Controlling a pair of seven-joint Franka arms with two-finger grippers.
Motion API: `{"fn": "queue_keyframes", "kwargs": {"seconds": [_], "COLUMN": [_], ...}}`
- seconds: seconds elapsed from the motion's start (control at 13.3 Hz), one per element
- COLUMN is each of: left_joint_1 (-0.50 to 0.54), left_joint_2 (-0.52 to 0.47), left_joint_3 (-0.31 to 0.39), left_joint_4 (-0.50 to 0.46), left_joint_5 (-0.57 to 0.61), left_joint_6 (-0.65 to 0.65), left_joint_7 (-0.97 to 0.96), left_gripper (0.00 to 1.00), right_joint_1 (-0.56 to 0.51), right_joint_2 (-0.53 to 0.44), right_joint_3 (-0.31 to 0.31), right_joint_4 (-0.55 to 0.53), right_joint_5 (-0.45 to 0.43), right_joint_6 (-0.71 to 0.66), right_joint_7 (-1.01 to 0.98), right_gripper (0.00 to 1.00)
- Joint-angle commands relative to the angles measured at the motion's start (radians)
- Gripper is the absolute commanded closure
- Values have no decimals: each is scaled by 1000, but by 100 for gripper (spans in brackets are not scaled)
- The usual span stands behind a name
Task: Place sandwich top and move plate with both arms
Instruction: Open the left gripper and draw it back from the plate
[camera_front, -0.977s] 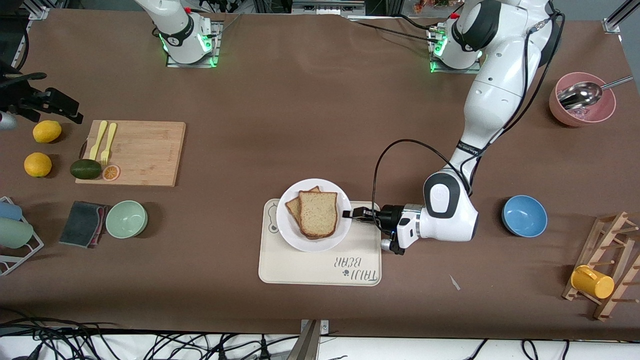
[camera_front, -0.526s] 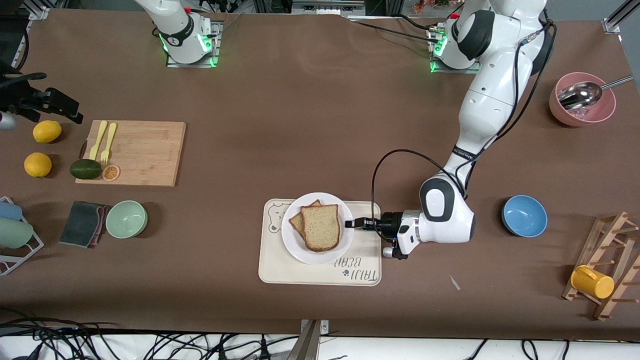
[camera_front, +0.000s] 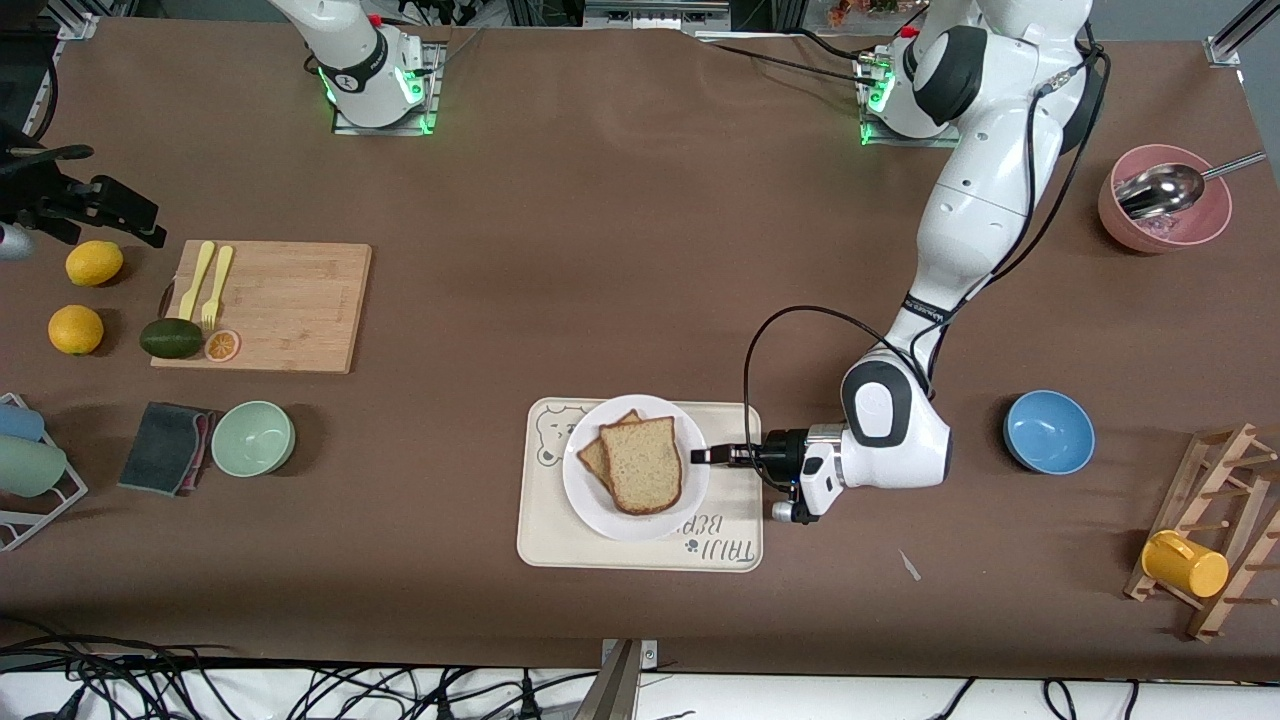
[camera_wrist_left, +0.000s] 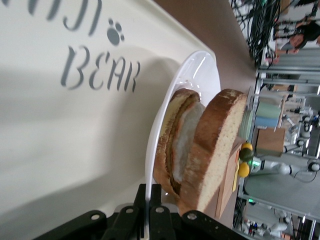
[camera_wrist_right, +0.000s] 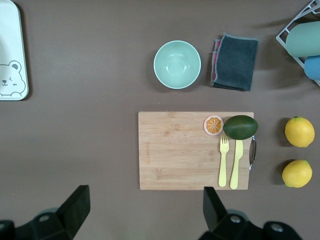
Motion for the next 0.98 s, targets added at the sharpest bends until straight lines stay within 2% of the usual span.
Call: {"fn": "queue_keyframes", "kwargs": {"seconds": [0.0,0.23,0.3,0.38,0.45,0.68,0.75,0.83,0.9], "left_joint_1": [-4,-4,-2,-1,11,47,58,65,67], "left_joint_2": [25,25,24,22,19,8,8,-5,-16], "left_joint_3": [2,2,2,2,1,-1,-5,-7,-5], "left_joint_4": [43,39,34,33,31,31,33,30,27], "left_joint_5": [-45,-45,-45,-45,-45,-40,-46,-48,-34], "left_joint_6": [22,22,22,21,11,-59,-62,-64,-71], "left_joint_7": [-8,3,3,3,4,0,-3,-6,-5], "left_gripper": [98,96,88,75,54,47,29,1,0], "right_joint_1": [-4,-4,-4,-4,-4,-4,-4,-4,-4], "right_joint_2": [1,1,1,1,1,1,1,1,1], "right_joint_3": [1,-1,-1,-1,1,1,-1,-1,1], "right_joint_4": [10,10,10,10,10,8,10,10,10], "right_joint_5": [16,16,16,16,16,16,16,16,16], "right_joint_6": [-12,-12,-10,-12,-12,-12,-12,-12,-10], "right_joint_7": [6,6,6,4,6,4,4,6,6], "right_gripper": [0,0,0,0,0,0,0,0,0]}}
